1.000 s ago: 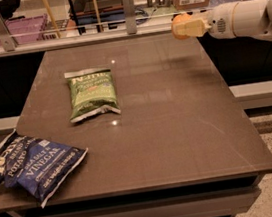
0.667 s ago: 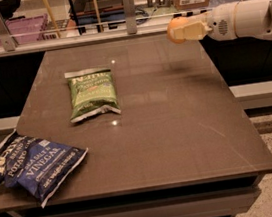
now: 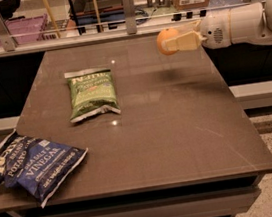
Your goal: Move orange near green jalapeno chip bag
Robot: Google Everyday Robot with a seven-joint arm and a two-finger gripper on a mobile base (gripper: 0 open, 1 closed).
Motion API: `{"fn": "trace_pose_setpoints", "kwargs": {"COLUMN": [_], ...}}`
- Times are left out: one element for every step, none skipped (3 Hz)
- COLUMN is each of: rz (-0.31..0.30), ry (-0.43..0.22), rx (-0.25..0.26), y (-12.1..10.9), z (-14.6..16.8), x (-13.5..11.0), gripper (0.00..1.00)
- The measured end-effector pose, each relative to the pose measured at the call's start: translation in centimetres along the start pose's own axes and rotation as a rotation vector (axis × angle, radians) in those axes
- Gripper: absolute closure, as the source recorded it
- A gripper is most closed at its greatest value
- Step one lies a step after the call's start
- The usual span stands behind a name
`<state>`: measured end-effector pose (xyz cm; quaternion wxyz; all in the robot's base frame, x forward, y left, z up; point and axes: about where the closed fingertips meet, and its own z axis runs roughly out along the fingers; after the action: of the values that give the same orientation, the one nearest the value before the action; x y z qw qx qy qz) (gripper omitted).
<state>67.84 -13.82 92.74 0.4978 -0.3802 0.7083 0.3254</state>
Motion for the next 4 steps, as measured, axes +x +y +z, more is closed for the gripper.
{"fn": "trace_pose_setpoints", "kwargs": {"rz": [-0.020, -0.039, -0.046, -0.029], "ry": [-0.025, -0.049, -0.045, -0.043], "rx": [-0.059, -0.102, -0.126, -0.151], "y": [2.2, 4.5, 6.1, 7.0], "z": [1.2, 2.8, 4.2, 5.7], "x": [0.6, 1.4, 2.0, 2.7], "gripper": [1.00, 1.00, 1.00, 1.00]}}
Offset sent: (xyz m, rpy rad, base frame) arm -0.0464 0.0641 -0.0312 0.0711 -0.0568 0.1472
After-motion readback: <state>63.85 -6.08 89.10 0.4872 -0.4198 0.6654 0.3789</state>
